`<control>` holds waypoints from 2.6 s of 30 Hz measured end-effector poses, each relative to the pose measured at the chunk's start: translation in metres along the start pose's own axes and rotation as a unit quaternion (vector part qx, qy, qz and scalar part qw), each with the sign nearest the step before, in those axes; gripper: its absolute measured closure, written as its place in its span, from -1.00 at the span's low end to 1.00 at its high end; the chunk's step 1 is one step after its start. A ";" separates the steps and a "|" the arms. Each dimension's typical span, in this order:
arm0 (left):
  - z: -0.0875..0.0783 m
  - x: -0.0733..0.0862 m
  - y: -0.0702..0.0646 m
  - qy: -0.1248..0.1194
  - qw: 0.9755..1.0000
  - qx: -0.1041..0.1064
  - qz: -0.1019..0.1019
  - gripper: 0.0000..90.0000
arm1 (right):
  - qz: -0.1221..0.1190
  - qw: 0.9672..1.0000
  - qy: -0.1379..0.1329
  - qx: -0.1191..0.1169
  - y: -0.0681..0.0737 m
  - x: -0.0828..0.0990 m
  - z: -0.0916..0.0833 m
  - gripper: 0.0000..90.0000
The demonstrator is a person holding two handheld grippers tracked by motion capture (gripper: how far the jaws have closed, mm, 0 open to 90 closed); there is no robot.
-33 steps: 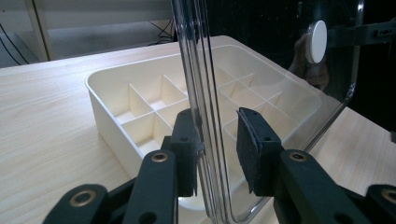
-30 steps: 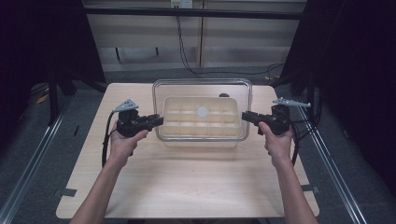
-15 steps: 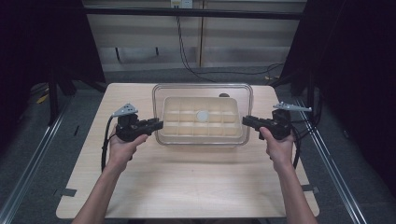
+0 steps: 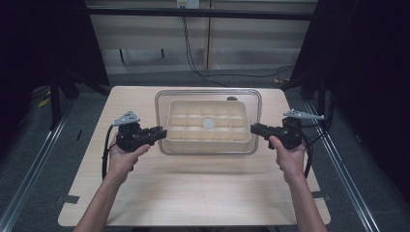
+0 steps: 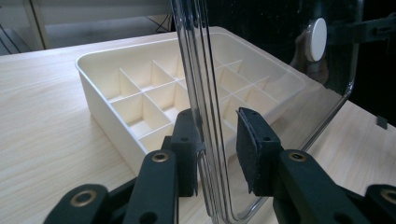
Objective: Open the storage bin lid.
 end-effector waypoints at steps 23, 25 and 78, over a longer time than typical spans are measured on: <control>-0.006 0.010 -0.017 0.036 0.999 -0.001 0.017 0.55 | 0.005 1.000 0.016 0.002 0.008 0.016 -0.018 0.61; -0.007 0.012 -0.017 0.035 0.999 -0.004 0.017 0.55 | 0.002 1.000 0.018 0.002 0.010 0.017 -0.018 0.61; -0.034 0.088 -0.036 0.109 0.994 0.000 0.007 0.58 | 0.028 0.995 0.094 -0.023 0.042 0.087 -0.027 0.61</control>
Point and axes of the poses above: each handheld gripper's, and its own axes: z roughly forward along the jaws, x roughly out of its underside, y roughly to its left, the point moved 3 cm from there along z, roughly forward along the jaws, and after that the axes turned 6 degrees about -z, right-handed, at the moved point
